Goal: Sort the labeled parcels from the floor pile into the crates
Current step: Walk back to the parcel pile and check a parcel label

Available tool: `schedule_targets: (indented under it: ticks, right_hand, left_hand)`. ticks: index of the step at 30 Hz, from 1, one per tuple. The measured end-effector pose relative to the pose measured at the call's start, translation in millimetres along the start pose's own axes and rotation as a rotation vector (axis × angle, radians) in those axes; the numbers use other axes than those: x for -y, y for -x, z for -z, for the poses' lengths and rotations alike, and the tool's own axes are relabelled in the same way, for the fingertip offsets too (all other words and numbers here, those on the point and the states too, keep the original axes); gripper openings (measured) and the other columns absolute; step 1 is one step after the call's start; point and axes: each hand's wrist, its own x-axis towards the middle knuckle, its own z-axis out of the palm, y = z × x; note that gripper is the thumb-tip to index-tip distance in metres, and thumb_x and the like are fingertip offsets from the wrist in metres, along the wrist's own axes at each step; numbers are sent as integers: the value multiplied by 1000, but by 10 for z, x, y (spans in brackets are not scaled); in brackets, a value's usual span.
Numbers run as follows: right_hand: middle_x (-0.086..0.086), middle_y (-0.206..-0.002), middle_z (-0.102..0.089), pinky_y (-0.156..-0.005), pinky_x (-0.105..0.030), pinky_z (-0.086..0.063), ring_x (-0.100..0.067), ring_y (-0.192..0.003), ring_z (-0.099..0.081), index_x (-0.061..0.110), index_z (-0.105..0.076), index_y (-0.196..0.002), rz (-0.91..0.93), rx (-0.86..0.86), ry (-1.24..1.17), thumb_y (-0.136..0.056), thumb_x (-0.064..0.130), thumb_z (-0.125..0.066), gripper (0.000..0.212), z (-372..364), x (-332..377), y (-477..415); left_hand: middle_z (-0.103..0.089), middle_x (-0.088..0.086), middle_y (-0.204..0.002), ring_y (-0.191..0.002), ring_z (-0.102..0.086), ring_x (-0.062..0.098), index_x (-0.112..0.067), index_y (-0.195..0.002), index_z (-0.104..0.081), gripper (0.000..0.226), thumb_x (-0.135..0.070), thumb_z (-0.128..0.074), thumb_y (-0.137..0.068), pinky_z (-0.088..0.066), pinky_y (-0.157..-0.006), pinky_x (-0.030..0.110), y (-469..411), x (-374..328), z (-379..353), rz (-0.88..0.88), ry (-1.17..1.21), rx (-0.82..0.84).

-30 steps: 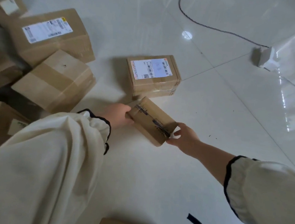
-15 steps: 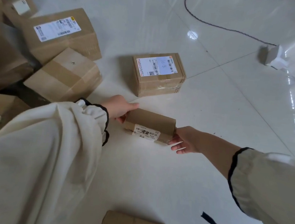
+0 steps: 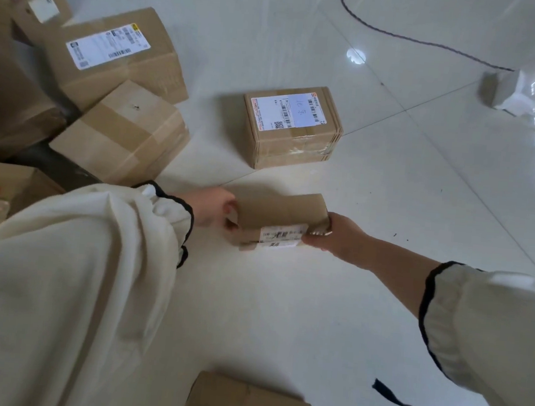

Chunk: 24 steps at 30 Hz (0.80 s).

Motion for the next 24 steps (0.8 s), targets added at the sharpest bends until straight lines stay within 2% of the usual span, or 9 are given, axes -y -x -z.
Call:
schedule_targets:
  ticks: [3, 6, 9, 12, 14, 18, 20, 22, 24]
  right_hand:
    - [-10, -101, -64, -72, -33, -47, -22, -82, -59, 13, -58, -106, -108, 4, -102, -90, 46, -55, 37, 98, -15, -19]
    - [-17, -101, -69, -78, -36, -49, -27, -81, -60, 3, -65, -100, -165, -31, -75, -92, 50, -47, 50, 72, -54, -45]
    - [-16, -96, -70, -66, -30, -44, -25, -75, -56, 4, -63, -86, -181, 14, -11, -92, 47, -49, 46, -16, -33, -34]
    - [-16, -94, -71, -62, -28, -42, -23, -70, -57, 8, -61, -77, -170, 28, 70, -92, 47, -50, 42, -65, 7, -45]
    - [-17, -96, -71, -62, -29, -41, -23, -66, -55, 7, -61, -79, -158, 12, 105, -92, 49, -48, 46, -59, 27, -37]
    - [-12, -77, -59, -64, -30, -39, -24, -71, -53, 8, -57, -79, -100, -61, 231, -91, 55, -44, 51, 41, 3, 12]
    - [-10, -87, -63, -66, -31, -43, -24, -74, -55, 7, -59, -90, -78, -99, 206, -93, 54, -40, 51, 80, 2, 19]
    - [-8, -94, -66, -64, -29, -45, -23, -75, -57, 10, -58, -105, -78, -75, 142, -98, 48, -33, 45, 48, 37, 14]
    - [-7, -81, -64, -60, -25, -40, -23, -72, -56, 8, -53, -108, -83, -36, 106, -101, 41, -28, 42, -42, 77, 4]
  left_hand:
    - [-65, 1, -110, -90, -61, 20, -21, -107, -59, 17, -30, -58, -92, -47, -76, 30, 56, -69, 51, 129, 228, 66]
    - [-66, 2, -109, -88, -61, 20, -16, -104, -58, 32, -41, -39, -98, -43, -79, 31, 44, -142, 54, 246, 292, 76]
    - [-67, 10, -113, -86, -62, 24, -11, -102, -57, 24, -19, -34, -100, -41, -65, 25, 39, -222, -1, 278, 280, 19]
    - [-65, 17, -115, -92, -65, 29, -4, -107, -56, 31, -2, -27, -96, -39, -57, 23, 41, -255, -57, 295, 274, 24]
    - [-65, 16, -111, -81, -63, 27, -4, -107, -56, 31, -2, -27, -96, -39, -57, 23, 31, -224, -60, 271, 286, 17]
    - [-61, 13, -93, -59, -56, 20, -11, -82, -52, 27, -13, -31, -100, -31, -53, 23, 5, -125, -8, 196, 383, -111]
    - [-62, 12, -92, -59, -57, 20, -9, -89, -54, 28, -23, -33, -102, -34, -51, 24, -7, -96, -1, 145, 410, -166]
    - [-64, 13, -91, -63, -60, 23, -7, -96, -58, 29, -29, -39, -101, -46, -54, 27, -26, -98, -28, 67, 364, -192]
    - [-65, 14, -89, -70, -60, 26, -7, -90, -60, 30, -30, -44, -99, -49, -67, 31, -54, -110, -52, 5, 219, -228]
